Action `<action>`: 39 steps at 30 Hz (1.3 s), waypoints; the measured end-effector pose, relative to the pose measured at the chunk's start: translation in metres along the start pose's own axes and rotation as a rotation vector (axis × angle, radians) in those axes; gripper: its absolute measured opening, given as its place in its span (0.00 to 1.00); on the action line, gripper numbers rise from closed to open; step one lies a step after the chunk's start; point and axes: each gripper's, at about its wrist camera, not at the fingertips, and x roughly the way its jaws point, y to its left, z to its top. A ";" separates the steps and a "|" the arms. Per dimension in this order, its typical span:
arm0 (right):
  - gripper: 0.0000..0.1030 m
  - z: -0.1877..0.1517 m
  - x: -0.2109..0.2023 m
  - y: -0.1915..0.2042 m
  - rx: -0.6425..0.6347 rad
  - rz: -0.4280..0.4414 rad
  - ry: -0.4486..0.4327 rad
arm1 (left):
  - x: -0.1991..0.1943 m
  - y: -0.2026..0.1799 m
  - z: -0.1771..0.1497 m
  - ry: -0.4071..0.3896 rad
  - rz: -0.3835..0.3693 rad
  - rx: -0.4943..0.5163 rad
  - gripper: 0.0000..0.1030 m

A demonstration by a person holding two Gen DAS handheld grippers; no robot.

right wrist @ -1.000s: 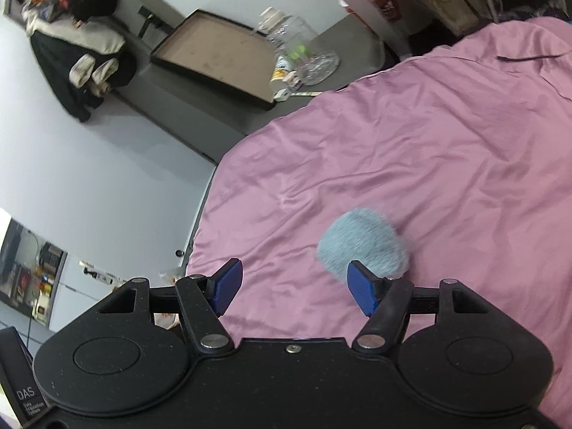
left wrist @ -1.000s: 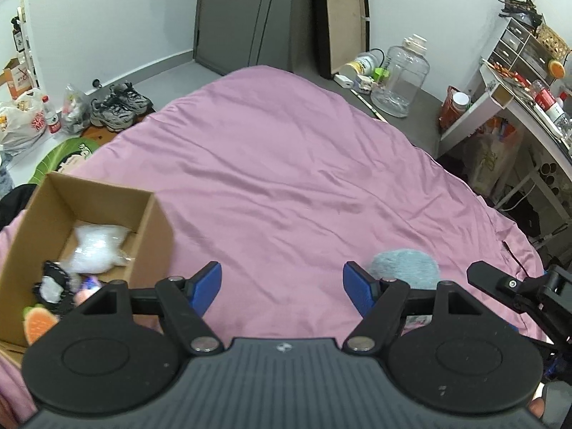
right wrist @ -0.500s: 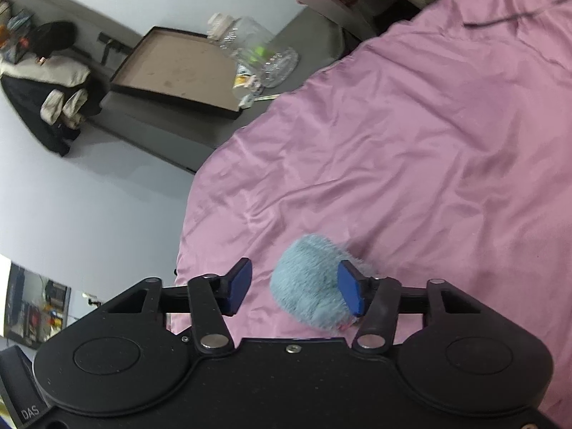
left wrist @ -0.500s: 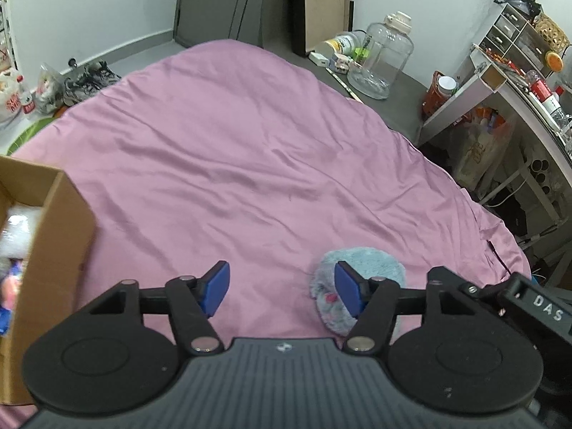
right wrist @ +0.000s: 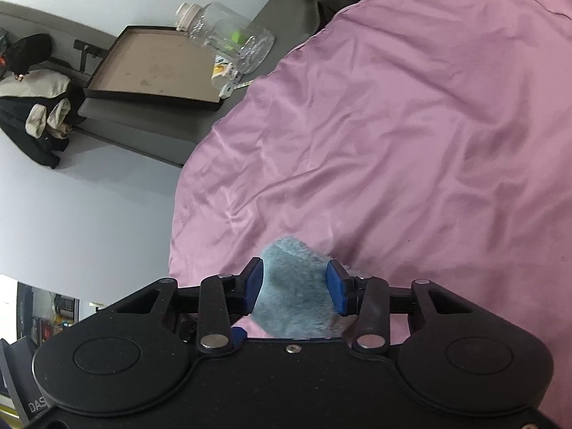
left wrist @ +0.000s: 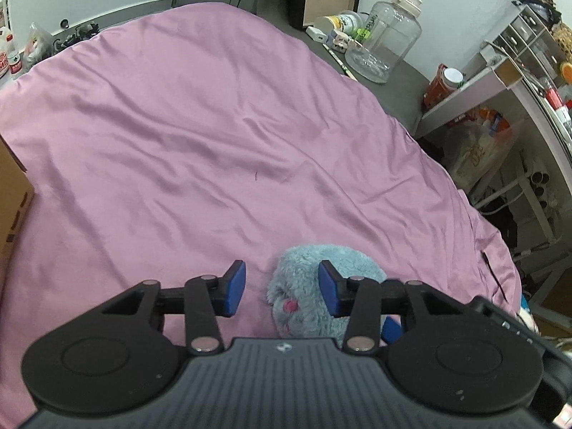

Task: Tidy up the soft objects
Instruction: 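Close the left tool on the grey mouse while the right tool grasps it too, then carry the grey mouse with both tools into the box and open both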

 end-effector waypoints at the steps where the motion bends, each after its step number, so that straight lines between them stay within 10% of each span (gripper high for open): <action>1: 0.40 0.001 0.002 -0.003 0.009 -0.006 0.001 | 0.001 0.000 0.000 -0.003 -0.007 -0.012 0.43; 18: 0.26 -0.002 0.009 -0.007 0.038 0.017 0.025 | 0.007 -0.009 -0.003 0.000 -0.076 -0.103 0.21; 39: 0.24 -0.053 -0.041 0.075 -0.203 0.108 -0.007 | -0.092 0.026 0.010 -0.111 -0.112 -0.051 0.18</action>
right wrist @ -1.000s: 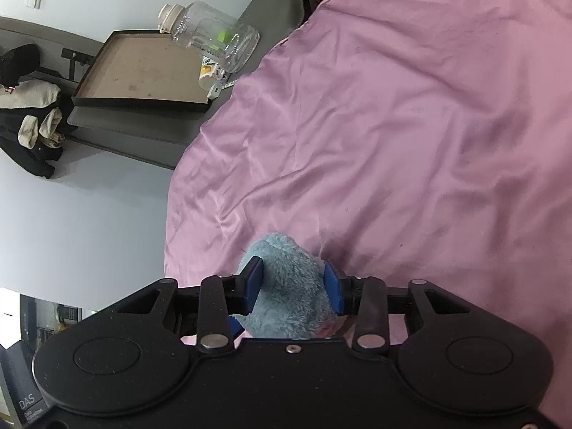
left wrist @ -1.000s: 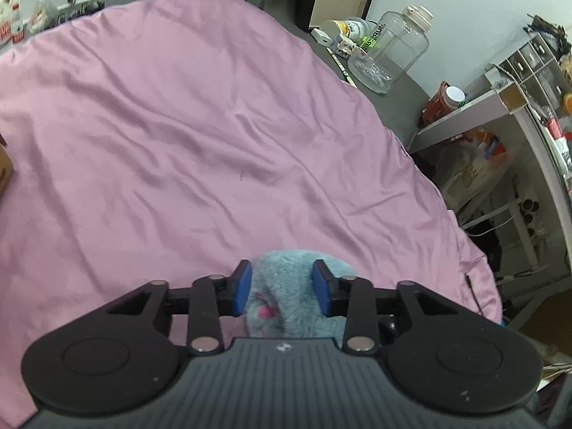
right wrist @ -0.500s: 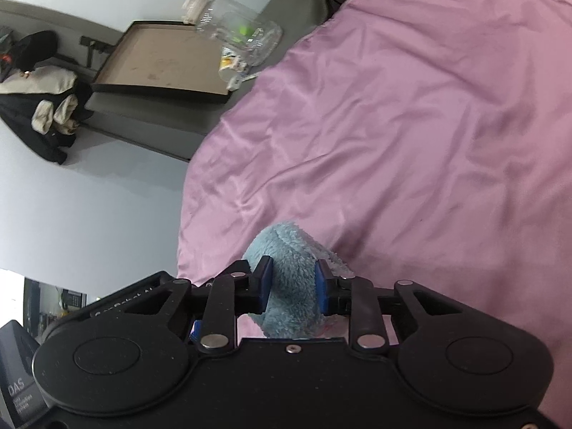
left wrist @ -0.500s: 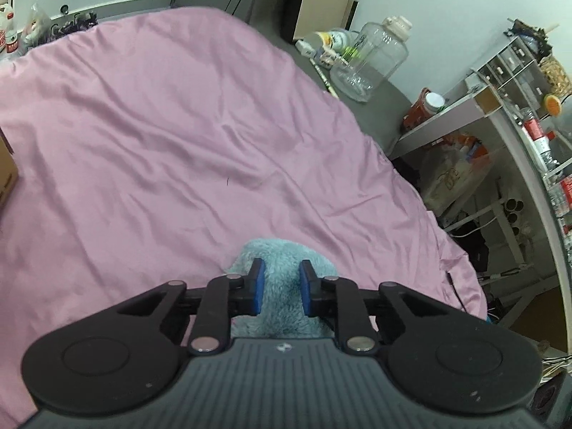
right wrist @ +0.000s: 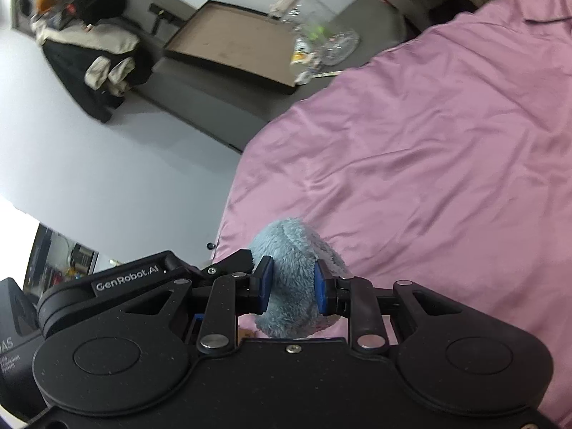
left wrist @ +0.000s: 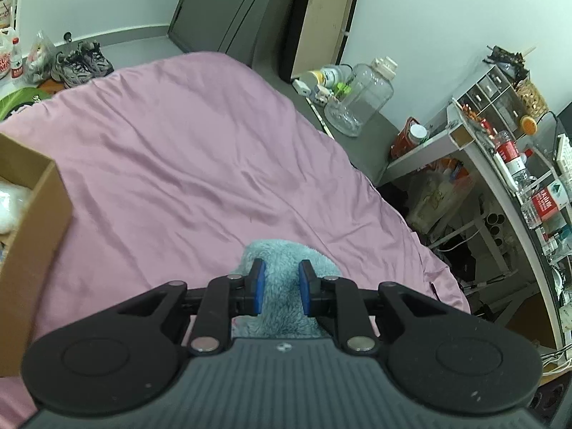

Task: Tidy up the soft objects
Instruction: 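Carry the grey mouse with both tools into the box and open both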

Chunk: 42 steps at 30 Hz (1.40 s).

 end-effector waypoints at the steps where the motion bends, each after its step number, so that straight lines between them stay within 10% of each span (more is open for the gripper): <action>1: 0.24 -0.003 -0.001 0.005 -0.013 0.002 0.000 | -0.005 0.003 0.002 -0.005 -0.001 0.001 0.18; 42: 0.24 -0.134 0.076 0.186 -0.374 0.032 0.134 | -0.099 0.209 0.071 -0.048 -0.025 -0.101 0.18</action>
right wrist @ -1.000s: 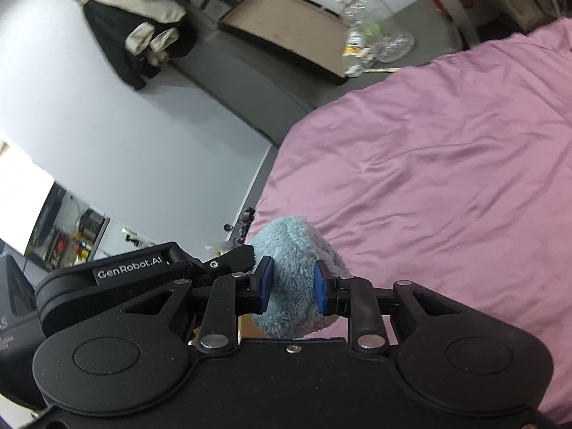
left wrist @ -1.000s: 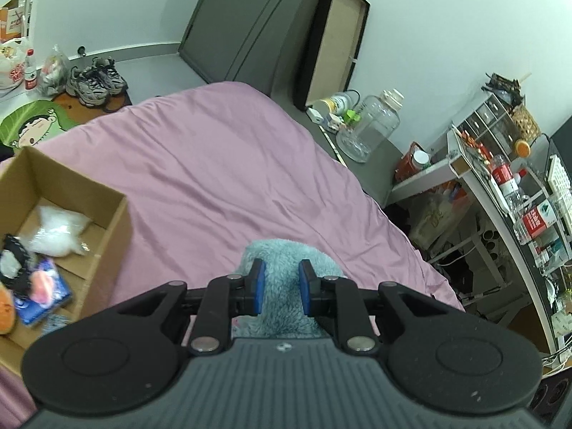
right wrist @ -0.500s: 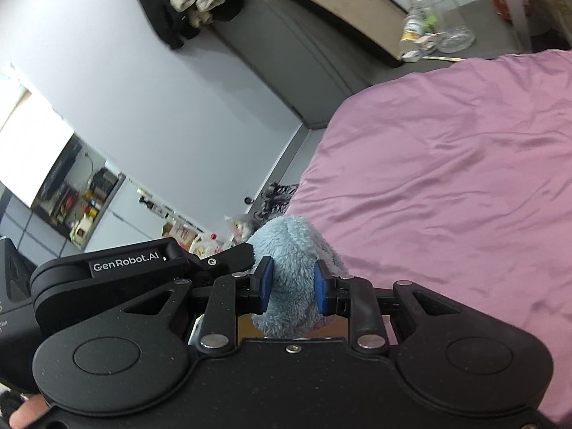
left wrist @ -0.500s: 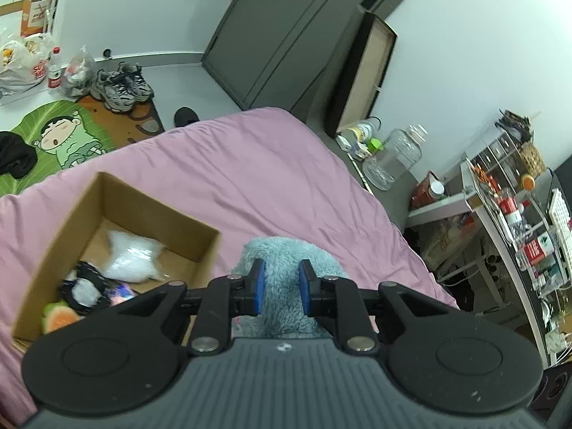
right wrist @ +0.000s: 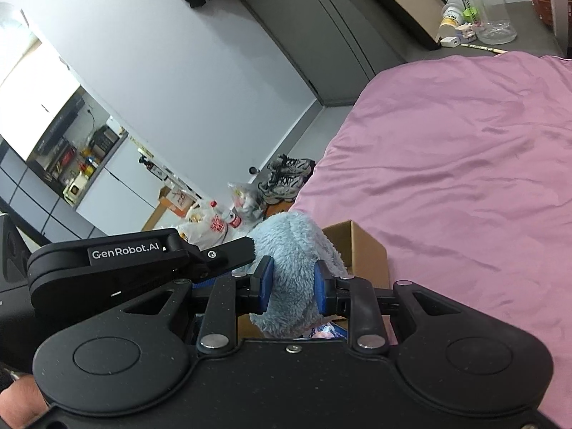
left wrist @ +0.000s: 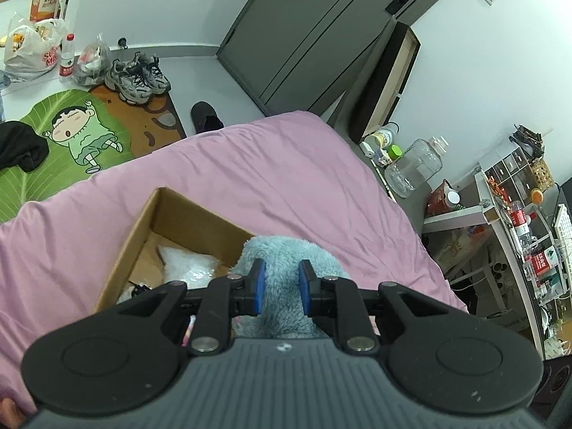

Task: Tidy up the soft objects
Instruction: 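Carry the grey mouse with both tools into the box and open both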

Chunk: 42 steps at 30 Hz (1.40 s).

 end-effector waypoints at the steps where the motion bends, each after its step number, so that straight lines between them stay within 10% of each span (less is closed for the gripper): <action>1: 0.24 -0.001 0.003 0.001 -0.004 -0.005 0.005 | 0.001 0.003 0.001 0.004 -0.003 -0.001 0.18; 32: 0.26 -0.023 0.066 -0.002 -0.065 -0.227 0.191 | 0.086 0.053 -0.010 0.213 0.021 -0.018 0.19; 42: 0.32 -0.021 0.042 0.000 -0.047 -0.178 0.178 | 0.064 0.043 -0.003 0.209 0.087 0.006 0.49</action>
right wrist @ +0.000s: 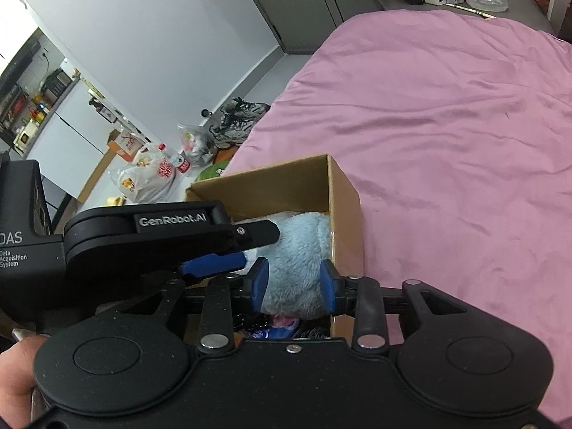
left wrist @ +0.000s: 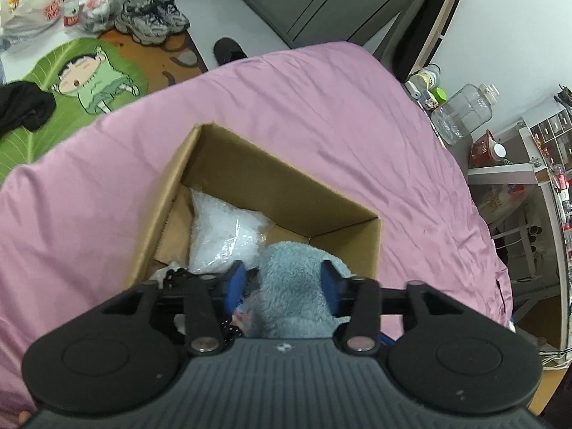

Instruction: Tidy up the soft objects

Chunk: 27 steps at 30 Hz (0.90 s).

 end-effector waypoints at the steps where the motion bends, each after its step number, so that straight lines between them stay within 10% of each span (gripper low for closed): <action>1: 0.32 0.000 -0.003 -0.001 0.002 0.001 -0.002 | -0.004 -0.002 -0.001 -0.008 0.003 0.010 0.55; 27: 1.00 -0.014 -0.118 -0.036 0.030 -0.050 -0.163 | -0.106 -0.072 -0.056 -0.124 0.169 0.237 0.90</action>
